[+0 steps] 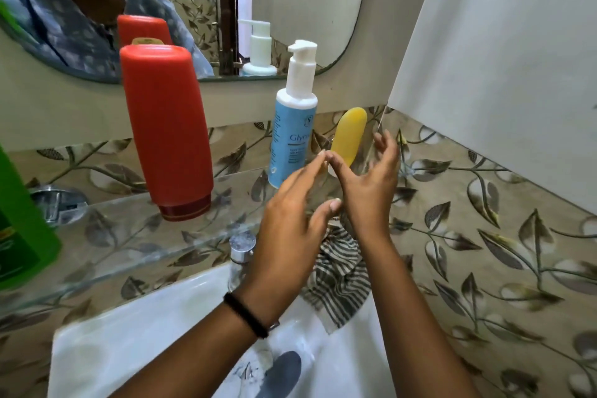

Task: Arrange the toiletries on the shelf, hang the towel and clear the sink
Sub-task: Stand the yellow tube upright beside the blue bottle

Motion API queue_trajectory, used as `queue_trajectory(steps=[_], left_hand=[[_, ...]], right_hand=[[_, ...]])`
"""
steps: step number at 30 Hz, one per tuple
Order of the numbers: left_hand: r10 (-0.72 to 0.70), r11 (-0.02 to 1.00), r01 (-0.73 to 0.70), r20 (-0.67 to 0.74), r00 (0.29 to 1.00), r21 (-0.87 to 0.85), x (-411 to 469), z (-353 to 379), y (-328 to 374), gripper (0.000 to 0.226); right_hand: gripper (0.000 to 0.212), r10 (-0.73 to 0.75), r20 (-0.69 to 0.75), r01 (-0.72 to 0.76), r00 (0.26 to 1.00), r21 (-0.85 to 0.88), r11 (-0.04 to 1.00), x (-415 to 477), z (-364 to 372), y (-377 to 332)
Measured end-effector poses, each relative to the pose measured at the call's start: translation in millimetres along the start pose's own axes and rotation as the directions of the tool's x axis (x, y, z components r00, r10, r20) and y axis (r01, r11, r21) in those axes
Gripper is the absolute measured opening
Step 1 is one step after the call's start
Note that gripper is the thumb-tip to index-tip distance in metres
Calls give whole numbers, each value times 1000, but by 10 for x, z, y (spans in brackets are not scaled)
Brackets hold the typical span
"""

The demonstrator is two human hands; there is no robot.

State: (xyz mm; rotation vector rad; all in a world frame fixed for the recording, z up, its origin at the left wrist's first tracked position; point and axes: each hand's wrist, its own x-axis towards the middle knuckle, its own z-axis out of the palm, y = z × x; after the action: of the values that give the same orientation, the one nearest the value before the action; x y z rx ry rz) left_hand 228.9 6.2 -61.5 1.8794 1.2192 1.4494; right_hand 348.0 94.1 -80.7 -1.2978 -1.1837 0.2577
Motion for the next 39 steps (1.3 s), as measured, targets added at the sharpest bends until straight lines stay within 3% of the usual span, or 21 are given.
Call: queue_trajectory(steps=[3, 5, 6, 8, 11, 13, 15, 18, 26, 29, 31, 32, 34, 35, 37, 39], left_hand=[[117, 993, -111, -231, 966, 41, -346, -315, -30, 35], [145, 988, -101, -450, 881, 120, -471, -490, -56, 33], [138, 988, -78, -543, 828, 133, -495, -573, -75, 35], [128, 987, -37, -639, 758, 153, -462, -732, -116, 45], [44, 995, 17, -595, 802, 96, -307, -976, -226, 65], [-68, 998, 63, -505, 860, -27, -185, -1137, -315, 69], [-153, 984, 105, -394, 906, -141, -88, -1258, -398, 60], [-132, 987, 92, -332, 934, -133, -60, -1383, -474, 41], [-105, 994, 100, -455, 884, -35, -379, -1462, -444, 46], [-100, 995, 102, -448, 888, -19, -441, -1434, -404, 52], [-79, 996, 92, -449, 890, 7, -495, -1404, -374, 60], [-65, 996, 84, -451, 890, 22, -543, -1386, -355, 65], [-29, 997, 58, -457, 889, 51, -668, -1355, -321, 73], [-8, 996, 47, -456, 890, 73, -740, -1338, -310, 75], [19, 993, 35, -448, 894, 112, -866, -1329, -307, 76], [38, 990, 24, -431, 901, 137, -962, -1336, -315, 74]], right_hand=[[68, -98, -184, 119, 978, 106, 987, -389, -86, -154], [48, -178, -243, 216, 954, 141, 966, -712, -67, -337], [39, -222, -210, 257, 952, 157, 954, -887, -22, -448], [34, -283, -5, 278, 959, 206, 938, -1159, 136, -664], [58, -163, 426, 84, 890, 198, 977, -1240, 430, -934], [73, -75, 561, -13, 824, 152, 988, -1157, 582, -1019], [71, -51, 577, -21, 815, 117, 993, -1098, 671, -1042], [59, -36, 573, -20, 819, 90, 996, -1119, 742, -1037], [56, -23, 770, -136, 638, 142, 981, -1187, 781, -1124], [61, -39, 795, -136, 605, 151, 979, -1182, 752, -1157], [64, -74, 753, -116, 654, 197, 973, -1165, 670, -1120], [61, -86, 677, -94, 731, 224, 970, -1150, 606, -1089], [51, -79, 355, -3, 932, 225, 974, -1085, 473, -1021], [50, -73, 157, 44, 985, 181, 983, -1022, 412, -979], [64, -29, -57, 33, 998, 69, 997, -834, 338, -869], [81, 79, 34, -79, 996, -12, 997, -636, 316, -761]])
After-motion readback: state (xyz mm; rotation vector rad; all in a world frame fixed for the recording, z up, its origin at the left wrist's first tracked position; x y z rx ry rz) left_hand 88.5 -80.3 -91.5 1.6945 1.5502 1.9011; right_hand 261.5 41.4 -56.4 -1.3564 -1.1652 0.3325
